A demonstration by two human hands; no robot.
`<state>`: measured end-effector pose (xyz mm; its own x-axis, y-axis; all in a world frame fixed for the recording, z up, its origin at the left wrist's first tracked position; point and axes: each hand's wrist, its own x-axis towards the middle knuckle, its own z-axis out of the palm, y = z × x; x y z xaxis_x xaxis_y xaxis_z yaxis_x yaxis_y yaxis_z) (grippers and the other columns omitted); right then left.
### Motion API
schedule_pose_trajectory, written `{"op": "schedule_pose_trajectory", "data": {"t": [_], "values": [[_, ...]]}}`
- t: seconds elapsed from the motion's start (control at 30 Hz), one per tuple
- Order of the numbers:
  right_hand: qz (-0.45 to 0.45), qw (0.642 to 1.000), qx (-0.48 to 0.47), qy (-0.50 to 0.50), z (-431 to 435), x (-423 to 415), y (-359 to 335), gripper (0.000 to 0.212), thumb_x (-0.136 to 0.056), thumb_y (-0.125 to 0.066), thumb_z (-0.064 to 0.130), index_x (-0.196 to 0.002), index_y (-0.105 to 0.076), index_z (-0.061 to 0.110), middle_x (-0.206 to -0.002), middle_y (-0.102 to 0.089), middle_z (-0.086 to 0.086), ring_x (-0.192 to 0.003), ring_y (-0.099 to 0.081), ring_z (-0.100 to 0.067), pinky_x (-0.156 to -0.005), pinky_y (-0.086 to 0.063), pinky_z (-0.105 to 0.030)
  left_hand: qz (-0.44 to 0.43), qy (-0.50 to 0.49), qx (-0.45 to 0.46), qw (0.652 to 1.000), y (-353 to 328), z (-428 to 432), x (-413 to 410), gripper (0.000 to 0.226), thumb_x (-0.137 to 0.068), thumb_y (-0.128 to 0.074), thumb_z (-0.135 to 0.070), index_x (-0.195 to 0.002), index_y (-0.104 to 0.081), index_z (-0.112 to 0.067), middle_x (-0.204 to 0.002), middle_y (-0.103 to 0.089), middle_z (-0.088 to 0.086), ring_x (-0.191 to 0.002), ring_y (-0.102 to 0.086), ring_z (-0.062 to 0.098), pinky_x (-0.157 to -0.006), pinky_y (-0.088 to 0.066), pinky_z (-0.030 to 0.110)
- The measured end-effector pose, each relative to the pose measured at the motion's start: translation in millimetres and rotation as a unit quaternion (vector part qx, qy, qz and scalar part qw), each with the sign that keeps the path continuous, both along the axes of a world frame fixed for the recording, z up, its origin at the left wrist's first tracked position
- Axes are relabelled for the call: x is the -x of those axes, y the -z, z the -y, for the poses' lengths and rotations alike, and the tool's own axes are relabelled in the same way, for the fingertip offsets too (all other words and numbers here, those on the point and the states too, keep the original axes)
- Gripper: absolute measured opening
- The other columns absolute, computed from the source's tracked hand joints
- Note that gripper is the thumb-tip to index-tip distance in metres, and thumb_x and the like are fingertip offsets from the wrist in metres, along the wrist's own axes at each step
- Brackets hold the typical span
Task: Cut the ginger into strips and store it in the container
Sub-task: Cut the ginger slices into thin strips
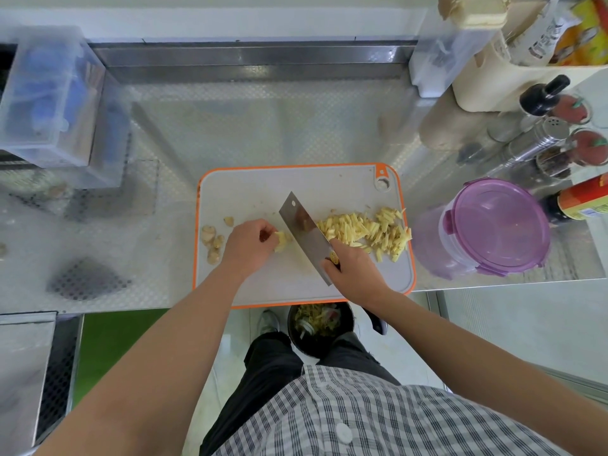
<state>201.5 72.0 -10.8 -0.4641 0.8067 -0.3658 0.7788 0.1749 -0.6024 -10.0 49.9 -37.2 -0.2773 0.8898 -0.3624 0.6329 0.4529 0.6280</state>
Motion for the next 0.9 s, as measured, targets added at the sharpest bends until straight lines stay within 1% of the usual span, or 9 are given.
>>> {"op": "schedule_pose_trajectory", "data": {"t": [0.1,0.2,0.27,0.37,0.43,0.47,0.57,0.7,0.9], "values": [[0.003,1.000,0.000,-0.005,-0.3,0.4,-0.2,0.016,-0.093,-0.047,0.016,-0.089,-0.046,0.000,-0.053,-0.038,-0.005,-0.047,-0.031,-0.019,-0.047,-0.026,-0.030,-0.039,0.026,0.007,0.999,3.3,-0.9,-2.9,0.008,-0.090,-0.061,-0.019,-0.093,-0.067,-0.014,-0.084,-0.063,-0.001,-0.081,-0.058,0.019,-0.067,-0.038,0.026],[0.006,1.000,0.001,-0.005,0.2,-0.1,-0.2,0.017,-0.092,-0.047,0.016,-0.083,-0.041,0.004,-0.054,-0.038,-0.005,-0.048,-0.032,-0.020,-0.048,-0.027,-0.031,-0.091,0.036,-0.006,0.995,5.1,-3.1,-5.4,0.010,-0.090,-0.062,-0.020,-0.096,-0.067,-0.014,-0.093,-0.064,0.004,-0.086,-0.059,0.023,-0.074,-0.046,0.034],[0.009,1.000,-0.001,-0.010,0.5,-0.3,-0.1,0.019,-0.092,-0.047,0.016,-0.079,-0.037,0.008,-0.054,-0.037,-0.004,-0.048,-0.032,-0.021,-0.049,-0.027,-0.031,-0.119,0.038,-0.024,0.992,4.9,-4.1,-7.1,0.013,-0.087,-0.066,-0.021,-0.098,-0.065,-0.014,-0.095,-0.063,0.005,-0.088,-0.060,0.025,-0.076,-0.047,0.036],[0.015,1.000,-0.003,-0.009,0.8,-1.0,-0.1,0.021,-0.093,-0.047,0.017,-0.077,-0.035,0.010,-0.054,-0.037,-0.004,-0.048,-0.031,-0.019,-0.048,-0.025,-0.030,-0.157,0.008,-0.044,0.987,2.3,-0.7,-11.5,0.028,-0.085,-0.069,-0.030,-0.106,-0.062,-0.013,-0.099,-0.060,0.007,-0.090,-0.059,0.026,-0.077,-0.046,0.037],[0.021,1.000,-0.006,-0.012,1.3,-0.5,-0.9,0.020,-0.094,-0.046,0.017,-0.078,-0.034,0.012,-0.055,-0.037,-0.003,-0.048,-0.032,-0.018,-0.047,-0.024,-0.030,-0.171,-0.001,-0.054,0.984,1.4,4.9,-13.8,0.037,-0.080,-0.073,-0.039,-0.104,-0.065,-0.012,-0.096,-0.060,0.007,-0.086,-0.059,0.026,-0.074,-0.046,0.036],[0.028,0.999,-0.008,-0.021,1.7,0.1,-1.7,0.020,-0.094,-0.046,0.018,-0.079,-0.035,0.012,-0.055,-0.038,-0.003,-0.048,-0.032,-0.018,-0.046,-0.024,-0.029,-0.179,0.008,-0.055,0.982,1.6,7.7,-15.1,0.037,-0.078,-0.074,-0.040,-0.101,-0.066,-0.012,-0.094,-0.059,0.007,-0.085,-0.058,0.026,-0.072,-0.046,0.037],[0.043,0.998,-0.007,-0.045,3.2,1.9,-4.3,0.017,-0.096,-0.044,0.017,-0.082,-0.035,0.012,-0.057,-0.039,-0.002,-0.049,-0.035,-0.018,-0.045,-0.022,-0.029,-0.205,0.045,-0.045,0.977,3.6,10.9,-18.5,0.028,-0.080,-0.072,-0.033,-0.096,-0.070,-0.010,-0.089,-0.057,0.007,-0.084,-0.056,0.028,-0.068,-0.044,0.037],[0.053,0.998,-0.018,-0.036,4.4,2.0,-5.5,0.019,-0.095,-0.042,0.015,-0.079,-0.032,0.013,-0.057,-0.035,-0.001,-0.050,-0.032,-0.016,-0.046,-0.020,-0.029,-0.213,0.065,-0.055,0.973,4.2,11.1,-19.0,0.020,-0.083,-0.068,-0.023,-0.095,-0.072,-0.007,-0.086,-0.056,0.009,-0.083,-0.055,0.029,-0.068,-0.046,0.039],[0.062,0.997,-0.017,-0.039,5.8,1.5,-4.8,0.017,-0.096,-0.042,0.017,-0.082,-0.032,0.013,-0.058,-0.037,-0.002,-0.052,-0.035,-0.020,-0.046,-0.021,-0.029,-0.209,0.061,-0.074,0.973,5.0,16.2,-20.9,0.025,-0.082,-0.070,-0.023,-0.104,-0.070,-0.011,-0.089,-0.054,0.009,-0.088,-0.052,0.029,-0.068,-0.045,0.039]]}}
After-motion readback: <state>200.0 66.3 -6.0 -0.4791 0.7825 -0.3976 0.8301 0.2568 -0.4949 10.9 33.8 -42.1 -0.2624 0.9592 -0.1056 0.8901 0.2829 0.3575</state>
